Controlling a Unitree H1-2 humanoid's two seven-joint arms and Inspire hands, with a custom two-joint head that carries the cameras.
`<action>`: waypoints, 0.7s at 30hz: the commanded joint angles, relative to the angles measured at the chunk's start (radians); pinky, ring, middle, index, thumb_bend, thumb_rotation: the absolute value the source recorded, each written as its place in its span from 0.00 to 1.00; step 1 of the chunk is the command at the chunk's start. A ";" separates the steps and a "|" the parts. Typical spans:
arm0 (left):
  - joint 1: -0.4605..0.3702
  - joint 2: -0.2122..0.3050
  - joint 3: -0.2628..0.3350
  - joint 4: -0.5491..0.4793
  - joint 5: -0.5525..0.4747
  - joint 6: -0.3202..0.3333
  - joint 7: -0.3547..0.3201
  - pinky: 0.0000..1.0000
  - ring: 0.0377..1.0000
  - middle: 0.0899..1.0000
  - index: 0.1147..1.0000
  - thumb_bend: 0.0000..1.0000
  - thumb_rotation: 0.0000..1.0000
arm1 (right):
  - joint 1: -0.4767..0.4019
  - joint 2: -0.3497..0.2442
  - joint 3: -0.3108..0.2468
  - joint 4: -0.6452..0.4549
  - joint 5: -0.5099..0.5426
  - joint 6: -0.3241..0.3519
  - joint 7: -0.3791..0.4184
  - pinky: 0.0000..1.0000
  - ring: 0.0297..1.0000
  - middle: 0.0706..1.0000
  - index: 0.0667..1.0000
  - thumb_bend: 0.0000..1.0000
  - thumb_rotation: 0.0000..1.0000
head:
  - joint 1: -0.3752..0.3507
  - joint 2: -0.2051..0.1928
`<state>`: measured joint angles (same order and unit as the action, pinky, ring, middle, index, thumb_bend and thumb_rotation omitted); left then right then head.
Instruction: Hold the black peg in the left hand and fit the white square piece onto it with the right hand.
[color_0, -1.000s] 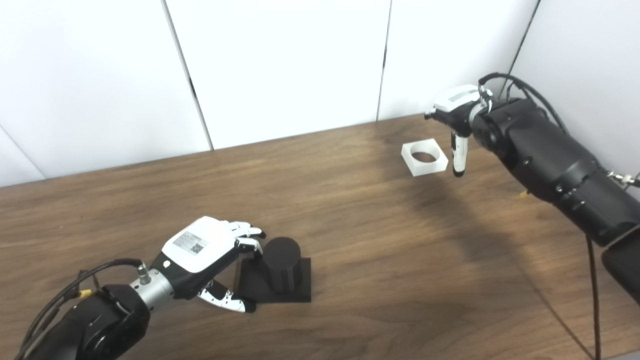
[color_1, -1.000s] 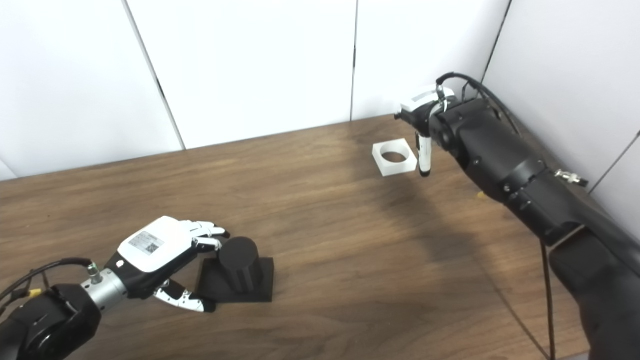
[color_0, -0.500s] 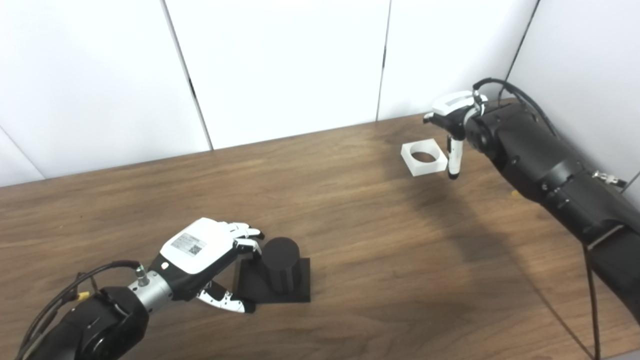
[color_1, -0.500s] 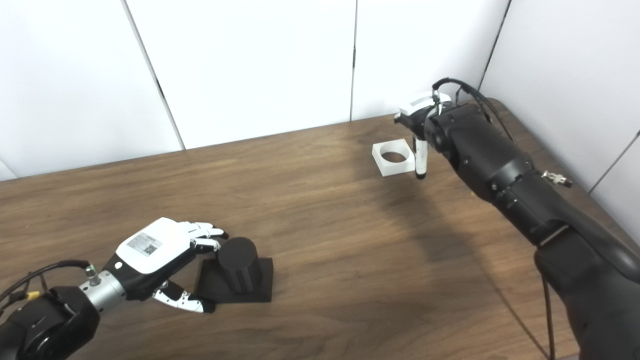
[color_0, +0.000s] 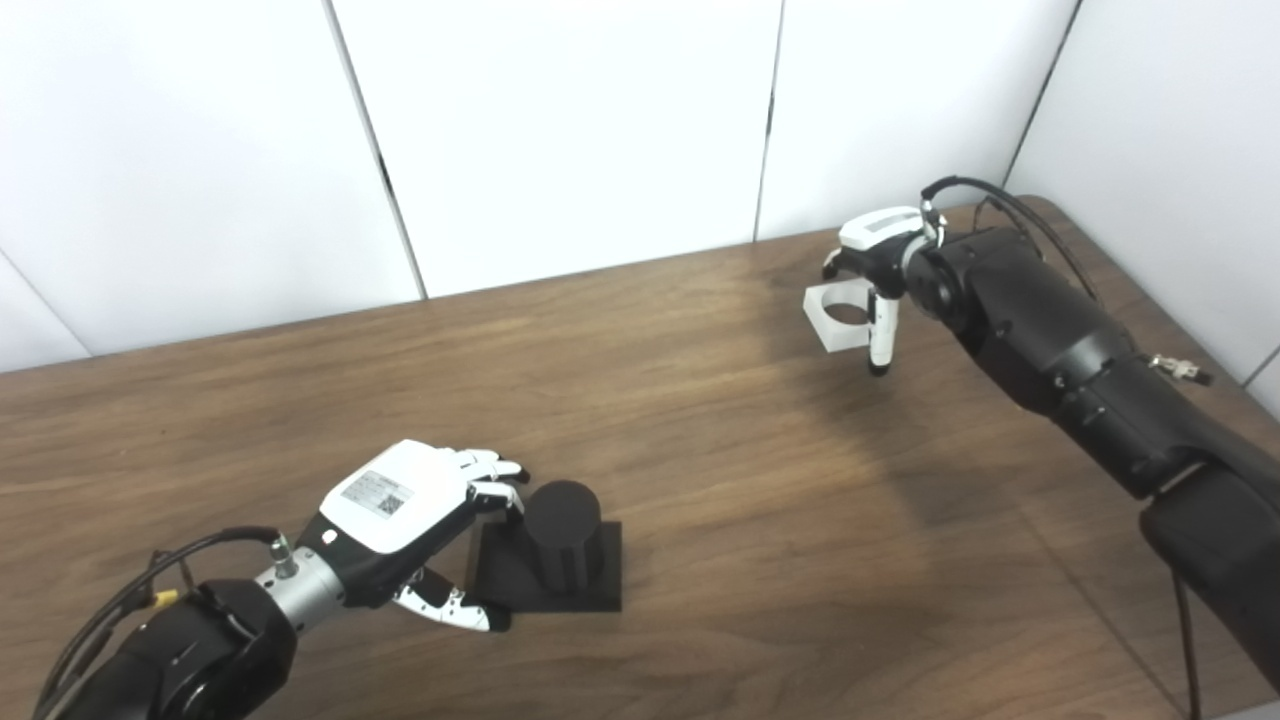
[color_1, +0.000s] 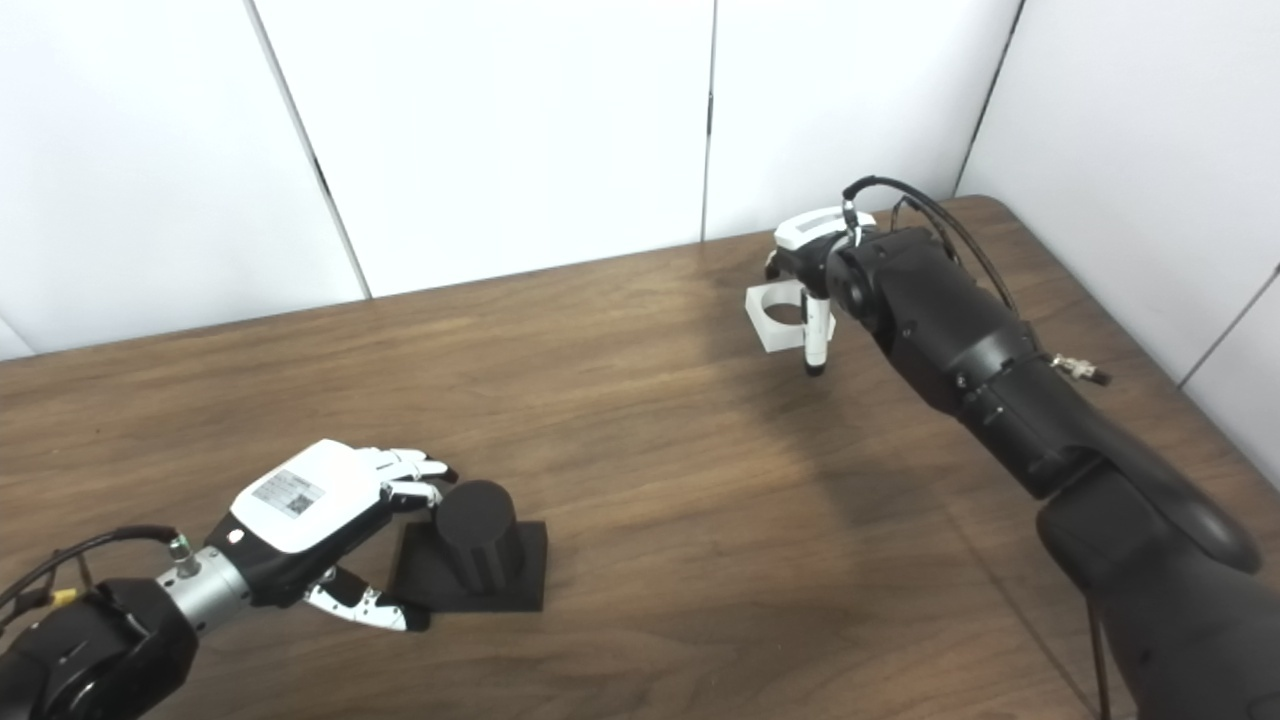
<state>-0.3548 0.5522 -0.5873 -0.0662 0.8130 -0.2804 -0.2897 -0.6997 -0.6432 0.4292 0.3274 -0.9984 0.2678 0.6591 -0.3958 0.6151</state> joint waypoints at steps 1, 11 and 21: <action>0.065 0.037 -0.046 0.022 0.051 -0.008 -0.110 0.77 0.86 0.85 0.43 0.52 0.06 | -0.045 -0.012 -0.011 0.006 0.002 -0.010 -0.043 0.76 0.89 0.90 0.83 0.85 0.15 | 0.002 0.003; 0.073 0.033 -0.035 0.015 0.042 -0.004 -0.105 0.76 0.86 0.84 0.43 0.52 0.06 | -0.008 -0.006 -0.004 0.025 0.015 -0.018 -0.102 0.73 0.87 0.90 0.73 0.81 0.14 | 0.005 0.012; 0.074 0.035 -0.034 0.014 0.041 -0.010 -0.107 0.76 0.86 0.84 0.43 0.52 0.06 | 0.025 -0.026 -0.011 0.038 0.031 -0.037 -0.161 0.71 0.83 0.85 0.62 0.79 0.13 | 0.002 0.016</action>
<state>-0.3360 0.5510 -0.5757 -0.0779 0.8077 -0.2765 -0.2908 -0.6677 -0.6427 0.4252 0.3518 -0.9655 0.2352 0.5125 -0.3942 0.6305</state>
